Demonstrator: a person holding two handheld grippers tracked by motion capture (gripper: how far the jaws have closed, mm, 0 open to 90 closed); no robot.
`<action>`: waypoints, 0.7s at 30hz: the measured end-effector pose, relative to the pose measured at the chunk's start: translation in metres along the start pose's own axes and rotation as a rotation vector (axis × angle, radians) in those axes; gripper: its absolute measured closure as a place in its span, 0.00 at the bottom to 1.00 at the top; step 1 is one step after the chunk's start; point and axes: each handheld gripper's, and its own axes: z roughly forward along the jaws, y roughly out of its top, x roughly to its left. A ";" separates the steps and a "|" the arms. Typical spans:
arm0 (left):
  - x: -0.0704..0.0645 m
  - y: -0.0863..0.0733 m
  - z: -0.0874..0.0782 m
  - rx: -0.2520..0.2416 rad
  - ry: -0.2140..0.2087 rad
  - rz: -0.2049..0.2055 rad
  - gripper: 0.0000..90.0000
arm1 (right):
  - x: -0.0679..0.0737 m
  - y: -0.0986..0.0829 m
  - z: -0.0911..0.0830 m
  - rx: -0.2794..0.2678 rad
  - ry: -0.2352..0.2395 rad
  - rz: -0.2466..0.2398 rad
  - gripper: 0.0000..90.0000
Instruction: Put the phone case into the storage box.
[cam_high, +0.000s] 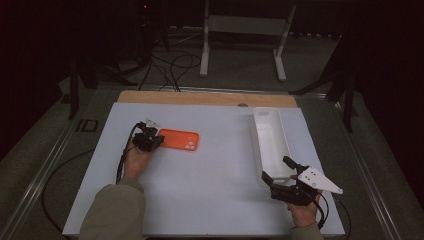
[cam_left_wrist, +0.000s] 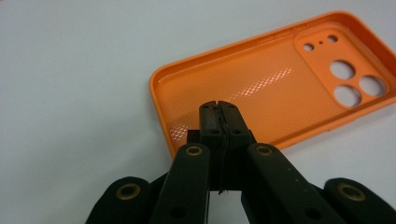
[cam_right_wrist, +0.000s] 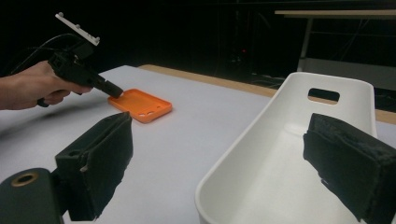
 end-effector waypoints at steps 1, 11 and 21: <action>0.000 -0.001 0.000 0.006 -0.002 0.003 1.00 | 0.000 0.000 0.000 0.001 -0.002 0.001 0.09; 0.000 -0.004 -0.003 0.042 -0.008 0.023 1.00 | 0.000 0.001 -0.001 -0.002 -0.004 0.002 0.09; -0.008 -0.015 -0.014 0.058 -0.047 0.058 1.00 | 0.000 0.001 -0.001 -0.001 -0.001 -0.003 0.09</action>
